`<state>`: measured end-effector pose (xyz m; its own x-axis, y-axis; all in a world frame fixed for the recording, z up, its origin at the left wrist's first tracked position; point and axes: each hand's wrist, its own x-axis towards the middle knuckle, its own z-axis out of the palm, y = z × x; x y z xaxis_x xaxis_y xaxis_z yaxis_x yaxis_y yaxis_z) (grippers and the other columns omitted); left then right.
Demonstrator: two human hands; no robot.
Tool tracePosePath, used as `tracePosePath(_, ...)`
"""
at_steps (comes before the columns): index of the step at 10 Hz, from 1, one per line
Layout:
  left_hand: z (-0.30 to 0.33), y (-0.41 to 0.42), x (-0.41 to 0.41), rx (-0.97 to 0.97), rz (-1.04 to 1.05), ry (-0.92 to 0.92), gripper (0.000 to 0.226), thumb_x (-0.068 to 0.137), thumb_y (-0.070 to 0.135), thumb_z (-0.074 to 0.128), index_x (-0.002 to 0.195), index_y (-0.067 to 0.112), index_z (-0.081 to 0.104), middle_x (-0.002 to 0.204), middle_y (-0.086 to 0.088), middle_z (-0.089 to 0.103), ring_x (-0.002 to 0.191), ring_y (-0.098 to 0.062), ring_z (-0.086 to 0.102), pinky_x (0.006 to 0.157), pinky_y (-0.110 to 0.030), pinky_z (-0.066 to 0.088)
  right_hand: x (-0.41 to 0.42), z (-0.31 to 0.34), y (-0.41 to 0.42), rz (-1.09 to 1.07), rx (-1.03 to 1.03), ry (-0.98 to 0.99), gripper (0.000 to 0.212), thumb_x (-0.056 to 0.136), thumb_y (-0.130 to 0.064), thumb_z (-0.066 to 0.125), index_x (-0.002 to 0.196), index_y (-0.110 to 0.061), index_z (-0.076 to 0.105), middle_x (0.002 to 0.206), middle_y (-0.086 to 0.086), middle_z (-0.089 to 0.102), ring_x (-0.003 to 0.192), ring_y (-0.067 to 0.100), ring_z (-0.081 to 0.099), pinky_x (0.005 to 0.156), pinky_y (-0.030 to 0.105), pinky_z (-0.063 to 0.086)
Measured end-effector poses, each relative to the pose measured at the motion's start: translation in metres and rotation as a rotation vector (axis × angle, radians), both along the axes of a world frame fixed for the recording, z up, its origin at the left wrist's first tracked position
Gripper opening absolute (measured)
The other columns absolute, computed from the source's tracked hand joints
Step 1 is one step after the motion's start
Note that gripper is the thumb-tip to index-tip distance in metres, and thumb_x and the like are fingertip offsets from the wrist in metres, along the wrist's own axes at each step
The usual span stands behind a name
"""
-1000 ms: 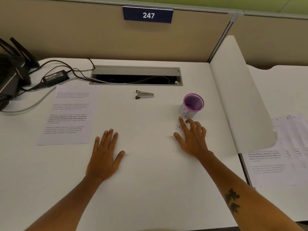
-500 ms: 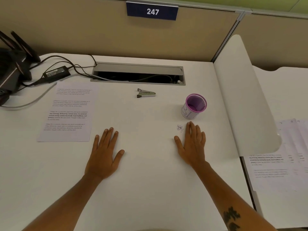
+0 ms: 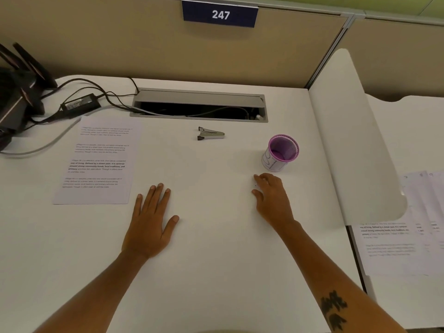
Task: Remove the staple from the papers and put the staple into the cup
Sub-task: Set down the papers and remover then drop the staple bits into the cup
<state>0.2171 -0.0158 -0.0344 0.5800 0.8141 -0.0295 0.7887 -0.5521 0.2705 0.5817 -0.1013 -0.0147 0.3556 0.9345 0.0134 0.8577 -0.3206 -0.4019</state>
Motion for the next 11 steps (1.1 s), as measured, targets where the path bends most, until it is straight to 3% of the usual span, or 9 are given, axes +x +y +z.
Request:
tracePosePath(1,0.001,0.0,0.0,-0.005,0.0,-0.005,0.077,0.105,0.057,0.027,0.169,0.016,0.017,0.179,-0.005,0.008,0.167,-0.023,0.004,0.134,-0.056,0.011,-0.001,0.002,0.01,0.057,0.018,-0.067,0.029,0.095,-0.008,0.07,0.123,-0.004,0.072,0.122,0.012,0.067,0.112,0.033,0.063,0.086,0.039,0.06)
tracePosePath(2,0.001,0.0,0.0,-0.001,0.002,-0.008,0.076,0.105,0.056,0.028,0.169,0.016,0.017,0.179,-0.005,0.009,0.167,-0.023,0.005,0.134,-0.056,0.011,-0.003,0.001,0.015,0.084,0.052,-0.106,0.014,0.089,0.005,0.073,0.101,0.0,0.078,0.099,0.012,0.07,0.088,0.032,0.065,0.066,0.039,0.06)
tracePosePath(4,-0.001,0.0,-0.001,-0.002,0.004,-0.006,0.076,0.105,0.056,0.029,0.169,0.017,0.017,0.18,-0.004,0.008,0.167,-0.022,0.004,0.134,-0.056,0.011,-0.005,0.001,0.019,0.045,0.046,-0.111,0.022,0.078,0.019,0.068,0.086,0.002,0.079,0.078,0.015,0.068,0.07,0.033,0.064,0.059,0.038,0.058)
tracePosePath(7,-0.001,0.0,-0.001,-0.004,0.007,0.011,0.075,0.106,0.056,0.028,0.169,0.018,0.015,0.18,-0.004,0.007,0.167,-0.021,0.002,0.135,-0.055,0.011,-0.021,-0.006,0.012,0.097,0.079,-0.265,0.036,0.059,0.03,0.061,0.085,0.006,0.067,0.082,0.02,0.064,0.071,0.035,0.058,0.052,0.043,0.054)
tracePosePath(8,-0.001,0.001,0.0,-0.005,0.008,0.01,0.075,0.106,0.056,0.028,0.169,0.018,0.014,0.18,-0.004,0.006,0.167,-0.021,0.001,0.134,-0.056,0.011,-0.018,-0.006,0.015,0.1,0.092,-0.234,0.039,0.06,0.031,0.06,0.09,0.006,0.067,0.086,0.021,0.065,0.076,0.035,0.059,0.058,0.044,0.056)
tracePosePath(9,0.0,0.0,0.0,-0.003,0.005,0.011,0.075,0.106,0.057,0.028,0.169,0.018,0.013,0.18,-0.004,0.006,0.167,-0.021,0.001,0.135,-0.055,0.011,-0.009,0.002,0.019,-0.135,0.13,0.055,0.035,0.07,0.024,0.058,0.09,-0.001,0.071,0.088,0.013,0.071,0.081,0.027,0.063,0.069,0.03,0.051)
tracePosePath(10,-0.001,-0.001,-0.005,-0.009,0.01,0.011,0.075,0.106,0.056,0.028,0.169,0.018,0.013,0.18,-0.004,0.006,0.167,-0.021,0.001,0.134,-0.056,0.011,0.0,0.016,0.022,-0.529,0.133,0.46,0.02,0.083,0.007,0.067,0.086,-0.01,0.078,0.086,0.005,0.076,0.08,0.019,0.068,0.076,0.025,0.054)
tracePosePath(11,0.0,0.0,-0.001,-0.006,0.008,-0.01,0.074,0.107,0.055,0.03,0.169,0.017,0.016,0.18,-0.005,0.008,0.167,-0.022,0.003,0.134,-0.056,0.012,0.015,0.031,0.02,-0.802,0.178,0.984,0.015,0.088,0.01,0.071,0.09,-0.004,0.076,0.084,0.01,0.071,0.072,0.02,0.065,0.065,0.022,0.059)
